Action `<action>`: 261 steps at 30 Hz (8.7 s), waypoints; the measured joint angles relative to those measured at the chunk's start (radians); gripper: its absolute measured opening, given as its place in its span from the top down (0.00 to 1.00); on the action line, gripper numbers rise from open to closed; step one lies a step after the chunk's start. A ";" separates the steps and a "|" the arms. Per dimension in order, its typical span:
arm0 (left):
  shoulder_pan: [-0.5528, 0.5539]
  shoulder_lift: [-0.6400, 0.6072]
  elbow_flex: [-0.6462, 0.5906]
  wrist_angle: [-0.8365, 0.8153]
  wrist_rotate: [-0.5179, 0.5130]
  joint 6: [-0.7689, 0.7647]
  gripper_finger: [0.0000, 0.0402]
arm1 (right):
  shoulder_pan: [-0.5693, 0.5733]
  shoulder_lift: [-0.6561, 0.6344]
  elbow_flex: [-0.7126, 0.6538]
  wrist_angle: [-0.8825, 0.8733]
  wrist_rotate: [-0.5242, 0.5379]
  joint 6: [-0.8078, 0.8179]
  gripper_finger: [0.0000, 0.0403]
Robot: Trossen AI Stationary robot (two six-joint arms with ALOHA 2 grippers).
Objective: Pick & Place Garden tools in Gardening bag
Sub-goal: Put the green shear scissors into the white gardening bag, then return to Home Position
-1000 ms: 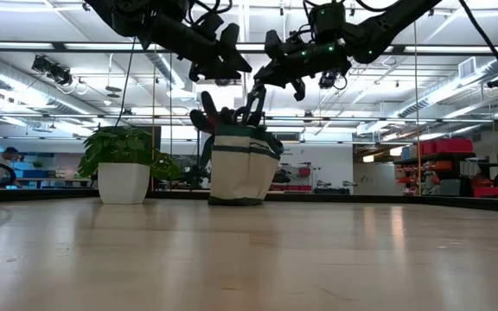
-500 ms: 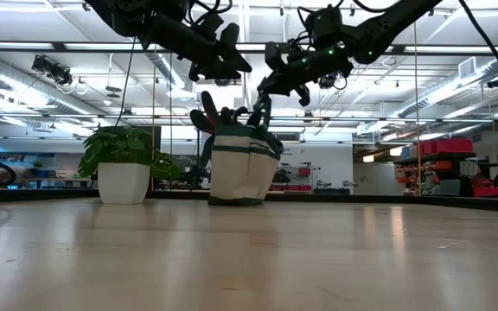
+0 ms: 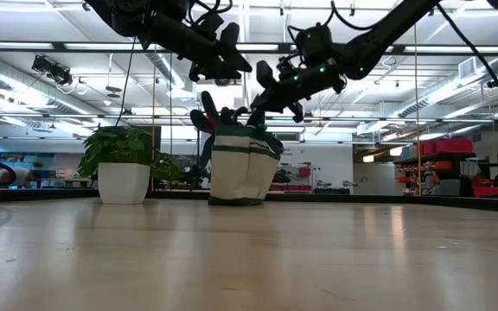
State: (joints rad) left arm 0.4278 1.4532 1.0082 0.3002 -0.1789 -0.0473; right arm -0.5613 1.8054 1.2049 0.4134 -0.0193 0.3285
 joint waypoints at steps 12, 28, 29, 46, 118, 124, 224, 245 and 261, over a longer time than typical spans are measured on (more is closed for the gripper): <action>0.000 0.001 0.000 -0.001 0.000 0.005 0.48 | 0.020 0.078 0.003 0.017 -0.010 -0.001 1.00; 0.000 0.001 0.000 -0.007 0.000 0.006 0.48 | 0.048 0.139 0.000 0.061 -0.020 0.002 1.00; 0.000 0.001 0.000 -0.007 0.000 0.006 0.48 | 0.048 0.139 0.000 0.062 -0.023 0.003 1.00; 0.000 0.001 0.000 -0.006 0.000 0.006 0.48 | 0.089 0.142 0.000 0.091 -0.071 -0.040 1.00; -0.008 -0.281 0.000 -0.594 0.353 0.108 0.48 | 0.178 -0.157 0.002 -0.367 -0.236 -0.267 0.60; -0.062 -0.428 -0.092 -0.664 0.335 0.077 0.48 | 0.250 -0.217 0.002 -0.452 -0.233 -0.295 0.60; -0.408 -1.451 -1.001 -0.188 0.138 -0.099 0.48 | 0.621 -1.805 -1.187 0.487 -0.019 -0.057 0.60; -0.207 -1.452 -1.001 -0.187 0.138 -0.099 0.48 | 0.621 -1.806 -1.188 0.065 -0.155 -0.267 0.60; -0.330 -1.452 -1.001 -0.186 0.138 -0.098 0.48 | 0.621 -1.794 -1.189 -0.363 -0.173 -0.223 0.60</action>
State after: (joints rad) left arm 0.0976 0.0017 0.0071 0.1143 -0.0407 -0.1456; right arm 0.0601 0.0113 0.0154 0.0508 -0.1920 0.1056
